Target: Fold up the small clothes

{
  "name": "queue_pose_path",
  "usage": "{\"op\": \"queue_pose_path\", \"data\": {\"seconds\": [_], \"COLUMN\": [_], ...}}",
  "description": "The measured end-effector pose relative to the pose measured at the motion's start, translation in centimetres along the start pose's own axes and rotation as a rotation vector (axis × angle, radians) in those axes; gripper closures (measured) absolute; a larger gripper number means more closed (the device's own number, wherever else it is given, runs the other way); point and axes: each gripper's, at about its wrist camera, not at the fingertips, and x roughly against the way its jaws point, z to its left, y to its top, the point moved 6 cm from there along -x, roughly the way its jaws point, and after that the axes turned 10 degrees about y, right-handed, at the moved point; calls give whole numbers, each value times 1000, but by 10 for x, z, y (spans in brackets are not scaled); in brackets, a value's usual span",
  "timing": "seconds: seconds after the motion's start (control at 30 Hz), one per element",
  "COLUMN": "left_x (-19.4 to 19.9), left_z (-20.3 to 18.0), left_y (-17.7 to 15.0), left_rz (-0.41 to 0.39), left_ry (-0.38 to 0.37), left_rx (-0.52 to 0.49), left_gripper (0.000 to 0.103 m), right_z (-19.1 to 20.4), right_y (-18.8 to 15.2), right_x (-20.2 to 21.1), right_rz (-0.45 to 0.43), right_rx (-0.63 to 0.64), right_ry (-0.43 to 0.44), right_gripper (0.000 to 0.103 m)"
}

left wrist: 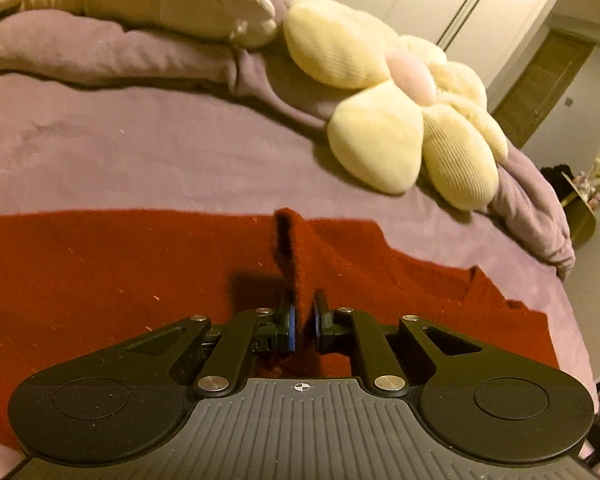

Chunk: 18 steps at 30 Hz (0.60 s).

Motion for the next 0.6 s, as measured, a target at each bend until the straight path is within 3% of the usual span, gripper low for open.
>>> {"op": "queue_pose_path", "data": {"seconds": [0.1,0.13,0.2,0.3,0.43,0.6], "left_x": [-7,-8,-12,-19,-22,-23], "left_z": [-13,-18,-30,-32,-19,-14], "left_y": [-8,-10,-13,-16,-19,-20], "left_rz": [20,16,3,-2,3,0], "left_ry": [-38,-45,-46,-4,42,74], "left_rx": [-20,-36,-77,-108,-112,-135], "left_gripper": [93,93,93,93,93,93], "right_z": [-6,-9,-11,4,32,42], "right_y": [20,27,37,28,2,-22], "right_x": [19,25,30,19,0,-19], "right_rz": [-107,-149,-163,-84,0,61], "right_rx": [-185,-178,-50,295,670,989], "right_ry": [242,221,56,-176,-314,-449], "right_gripper": [94,94,94,94,94,94]}}
